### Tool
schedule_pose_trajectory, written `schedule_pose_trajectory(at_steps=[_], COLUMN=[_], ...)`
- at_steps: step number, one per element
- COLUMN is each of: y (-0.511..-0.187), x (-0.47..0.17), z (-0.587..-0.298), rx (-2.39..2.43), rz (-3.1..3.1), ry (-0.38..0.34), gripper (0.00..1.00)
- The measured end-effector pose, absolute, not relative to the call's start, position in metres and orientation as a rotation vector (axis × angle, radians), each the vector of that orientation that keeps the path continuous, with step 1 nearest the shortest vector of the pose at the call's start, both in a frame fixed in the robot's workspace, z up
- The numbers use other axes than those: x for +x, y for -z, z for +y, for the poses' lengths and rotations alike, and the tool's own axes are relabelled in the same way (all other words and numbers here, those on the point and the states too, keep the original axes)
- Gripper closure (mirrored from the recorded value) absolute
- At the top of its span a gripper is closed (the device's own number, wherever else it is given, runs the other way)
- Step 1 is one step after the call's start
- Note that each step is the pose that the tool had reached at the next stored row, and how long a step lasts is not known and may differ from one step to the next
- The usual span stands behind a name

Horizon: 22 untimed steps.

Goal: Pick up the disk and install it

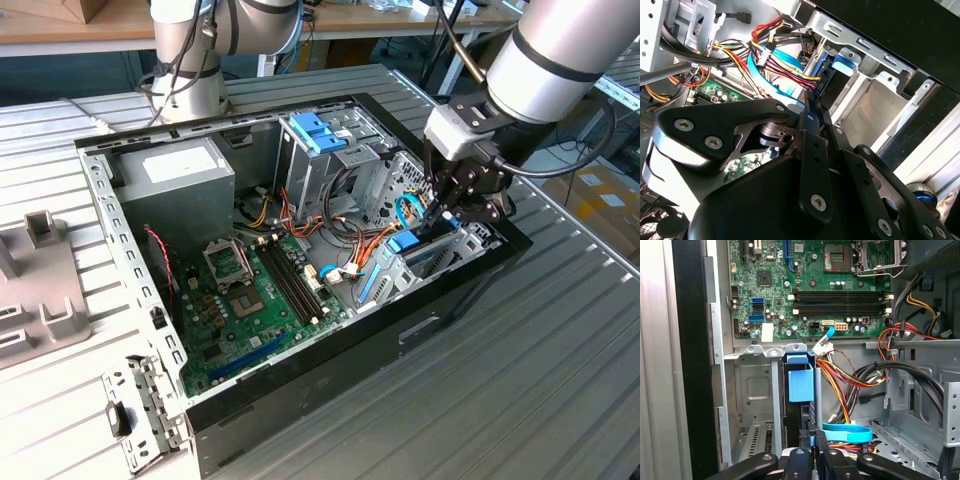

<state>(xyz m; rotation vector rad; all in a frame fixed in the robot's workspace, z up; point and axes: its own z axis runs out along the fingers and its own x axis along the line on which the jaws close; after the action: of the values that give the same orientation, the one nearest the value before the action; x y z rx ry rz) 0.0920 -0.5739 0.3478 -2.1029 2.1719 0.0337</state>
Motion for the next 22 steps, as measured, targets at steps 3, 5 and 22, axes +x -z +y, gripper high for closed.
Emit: schedule_pose_trajectory(at_steps=[3, 5, 22], y=[-0.346, -0.345, -0.364], x=[0.092, 0.092, 0.092], z=[-0.574, -0.574, -0.575], rx=[-2.103, -2.102, -2.101], rz=[2.172, 2.172, 2.170], ry=[-0.034, -0.035, -0.037], gripper=[0.84, 0.84, 0.70])
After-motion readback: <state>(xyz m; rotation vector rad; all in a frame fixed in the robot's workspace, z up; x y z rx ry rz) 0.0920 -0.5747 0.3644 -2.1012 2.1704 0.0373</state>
